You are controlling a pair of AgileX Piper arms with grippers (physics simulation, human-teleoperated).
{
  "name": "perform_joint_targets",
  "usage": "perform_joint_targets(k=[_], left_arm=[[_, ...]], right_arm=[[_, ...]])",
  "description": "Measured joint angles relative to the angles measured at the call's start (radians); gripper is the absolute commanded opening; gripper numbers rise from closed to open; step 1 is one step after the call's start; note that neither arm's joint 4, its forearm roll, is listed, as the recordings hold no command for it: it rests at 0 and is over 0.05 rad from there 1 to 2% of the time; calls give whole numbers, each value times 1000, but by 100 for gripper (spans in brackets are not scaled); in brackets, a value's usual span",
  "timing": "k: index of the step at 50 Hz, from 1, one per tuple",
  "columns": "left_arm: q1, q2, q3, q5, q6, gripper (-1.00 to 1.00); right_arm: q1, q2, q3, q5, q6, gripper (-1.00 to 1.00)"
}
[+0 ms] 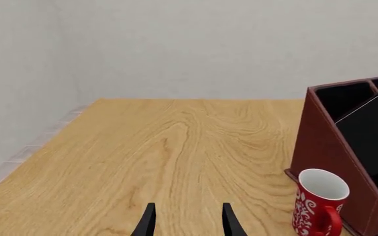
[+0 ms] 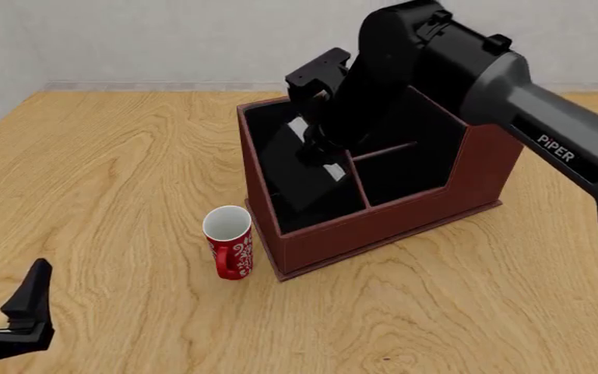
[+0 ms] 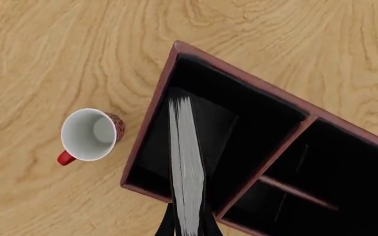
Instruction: Pick up the book and place it in the left compartment of the caddy.
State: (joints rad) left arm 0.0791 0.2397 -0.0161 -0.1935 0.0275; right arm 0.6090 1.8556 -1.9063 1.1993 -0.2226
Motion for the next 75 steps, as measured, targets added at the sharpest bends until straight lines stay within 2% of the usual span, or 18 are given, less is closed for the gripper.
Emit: perform_joint_targets(k=[30,39,40,52,75], left_arm=[[5,188,13,-188,1,100],[3,197,13,-197,1,100],[3,186,13,-185,1,100],[0,85,-6,-69,-2,100],[-5,32,0,-30,-4,100]], right_arm=[[-2,51,-27,0,23,-100],[-6,51,-26,0,21,-100],[-7,51,-26,0,20,100],[-14,38,-25,-1,27,100],[-23,6,-15,-2,25,100]])
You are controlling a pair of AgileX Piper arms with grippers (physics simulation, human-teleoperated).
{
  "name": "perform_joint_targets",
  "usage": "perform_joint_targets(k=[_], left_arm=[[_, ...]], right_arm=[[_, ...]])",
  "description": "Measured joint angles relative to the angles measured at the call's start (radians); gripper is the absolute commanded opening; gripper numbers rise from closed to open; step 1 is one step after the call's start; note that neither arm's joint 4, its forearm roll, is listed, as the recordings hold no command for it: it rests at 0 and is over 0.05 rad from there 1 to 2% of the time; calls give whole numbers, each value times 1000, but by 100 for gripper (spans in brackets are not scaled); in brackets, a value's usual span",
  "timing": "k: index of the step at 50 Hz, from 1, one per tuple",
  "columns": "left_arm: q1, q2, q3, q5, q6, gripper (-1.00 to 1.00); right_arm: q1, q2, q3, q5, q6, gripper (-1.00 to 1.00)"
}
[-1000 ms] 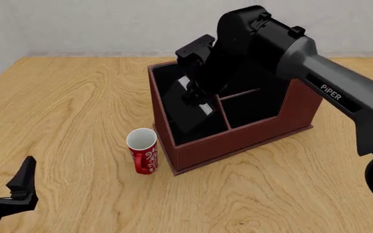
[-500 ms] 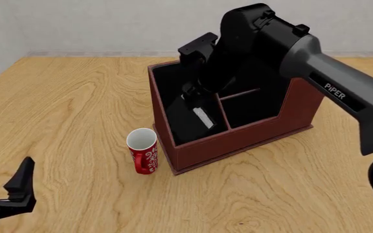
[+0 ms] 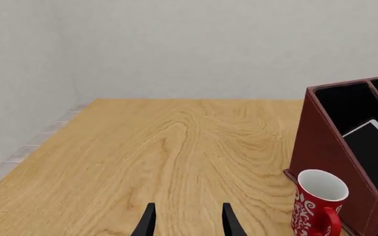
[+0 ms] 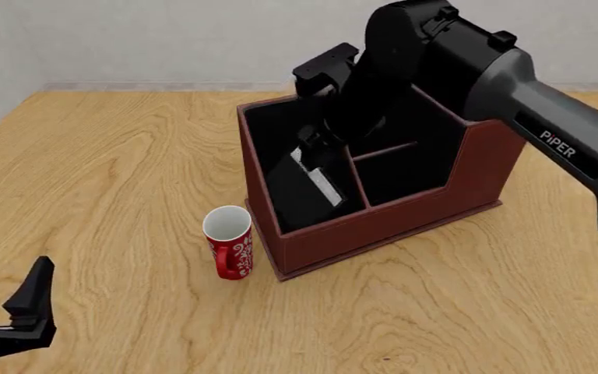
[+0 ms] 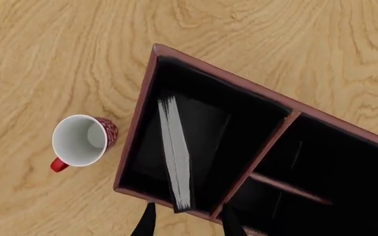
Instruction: Pick up the book and place it in the left compartment of the caddy.
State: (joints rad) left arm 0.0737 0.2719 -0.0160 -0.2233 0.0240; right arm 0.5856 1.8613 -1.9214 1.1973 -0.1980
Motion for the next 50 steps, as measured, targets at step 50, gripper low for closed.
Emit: perform_joint_targets(k=[50], left_arm=[[-56,-241,-53,233,3,100]], right_arm=[[-25,-344,148,0,38,100]])
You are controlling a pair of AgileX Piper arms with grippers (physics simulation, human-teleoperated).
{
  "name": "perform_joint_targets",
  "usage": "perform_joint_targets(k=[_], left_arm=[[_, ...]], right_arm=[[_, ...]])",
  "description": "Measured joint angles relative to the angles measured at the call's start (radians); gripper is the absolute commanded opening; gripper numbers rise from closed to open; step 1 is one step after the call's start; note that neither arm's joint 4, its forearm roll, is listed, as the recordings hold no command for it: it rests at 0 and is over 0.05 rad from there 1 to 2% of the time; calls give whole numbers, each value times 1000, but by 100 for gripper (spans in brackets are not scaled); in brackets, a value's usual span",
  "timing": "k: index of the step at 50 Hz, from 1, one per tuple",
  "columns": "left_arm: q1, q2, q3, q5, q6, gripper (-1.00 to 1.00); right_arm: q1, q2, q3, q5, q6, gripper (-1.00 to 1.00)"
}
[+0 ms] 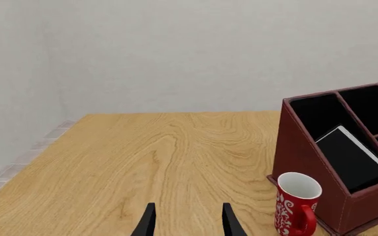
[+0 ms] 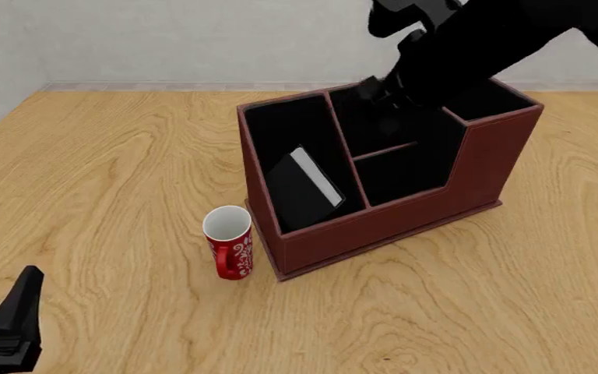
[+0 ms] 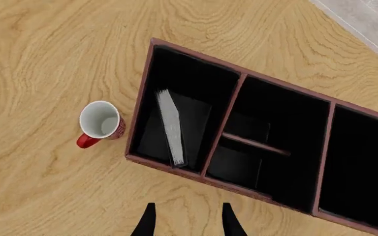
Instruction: Pick up the book and place it in the left compartment of the caddy.
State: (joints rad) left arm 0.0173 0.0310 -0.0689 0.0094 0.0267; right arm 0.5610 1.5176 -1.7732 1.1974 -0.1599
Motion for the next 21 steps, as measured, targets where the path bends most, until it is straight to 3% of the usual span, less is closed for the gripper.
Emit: perform_joint_targets(k=[21], left_arm=[[-32,9,-51,33,31,100]], right_arm=[[41,-224,87,0,129,100]])
